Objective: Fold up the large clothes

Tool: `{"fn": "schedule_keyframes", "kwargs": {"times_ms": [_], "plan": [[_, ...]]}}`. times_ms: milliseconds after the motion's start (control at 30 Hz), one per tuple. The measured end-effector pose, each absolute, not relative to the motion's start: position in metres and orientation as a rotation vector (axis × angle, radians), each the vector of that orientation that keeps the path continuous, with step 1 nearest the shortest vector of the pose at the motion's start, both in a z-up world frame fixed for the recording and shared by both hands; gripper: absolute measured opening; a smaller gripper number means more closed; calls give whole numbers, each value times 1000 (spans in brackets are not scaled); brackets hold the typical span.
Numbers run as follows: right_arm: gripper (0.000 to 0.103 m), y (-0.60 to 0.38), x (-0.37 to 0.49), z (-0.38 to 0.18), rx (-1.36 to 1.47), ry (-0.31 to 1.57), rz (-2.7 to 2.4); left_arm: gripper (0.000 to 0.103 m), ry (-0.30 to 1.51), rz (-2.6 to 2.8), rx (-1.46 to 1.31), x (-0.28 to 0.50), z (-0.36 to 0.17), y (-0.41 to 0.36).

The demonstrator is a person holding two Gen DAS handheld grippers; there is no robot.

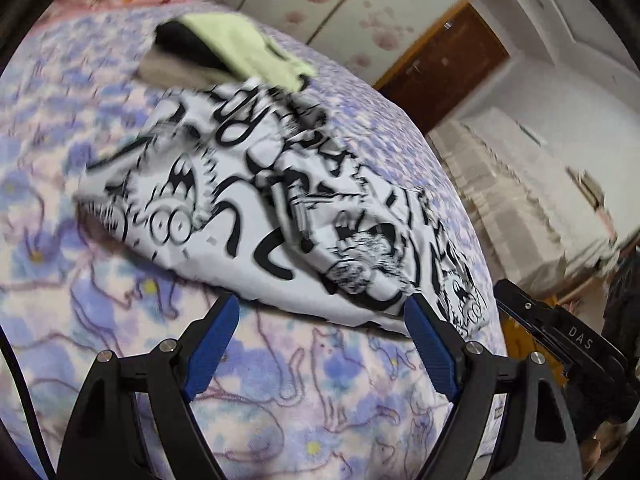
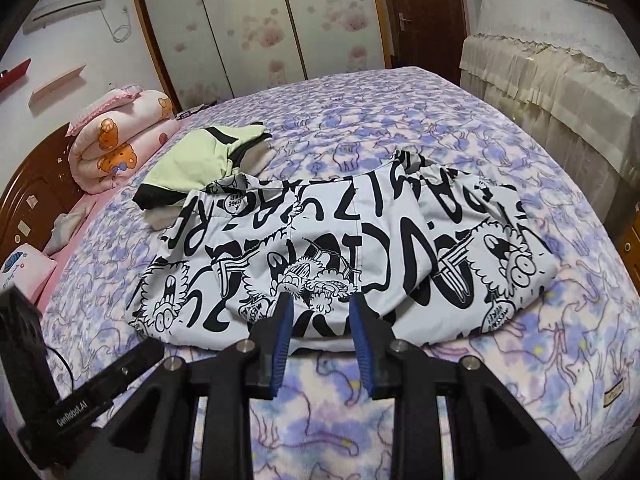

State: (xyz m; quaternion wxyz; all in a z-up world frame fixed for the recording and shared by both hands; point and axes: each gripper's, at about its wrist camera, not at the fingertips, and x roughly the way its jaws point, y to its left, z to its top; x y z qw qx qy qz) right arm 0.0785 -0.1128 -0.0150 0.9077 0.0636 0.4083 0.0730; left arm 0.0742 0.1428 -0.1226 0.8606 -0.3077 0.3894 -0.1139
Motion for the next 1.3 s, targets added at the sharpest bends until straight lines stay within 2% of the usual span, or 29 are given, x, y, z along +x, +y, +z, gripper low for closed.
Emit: {"fn": "schedule_keyframes", "kwargs": {"times_ms": [133, 433, 533, 900, 1300], "plan": [[29, -111, 89, -26, 144, 858, 154, 84, 833, -215, -756, 88, -158, 158], [29, -105, 122, -47, 111, 867, 163, 85, 808, -195, -920, 133, -200, 184], [29, -107, 134, -52, 130, 869, 161, 89, 805, -204, -888, 141, -203, 178], [29, -97, 152, -66, 152, 894, 208, 89, 834, -204, -971, 106, -213, 186], [29, -98, 170, -72, 125, 884, 184, 89, 720, -97, -1021, 168, -220, 219]]}}
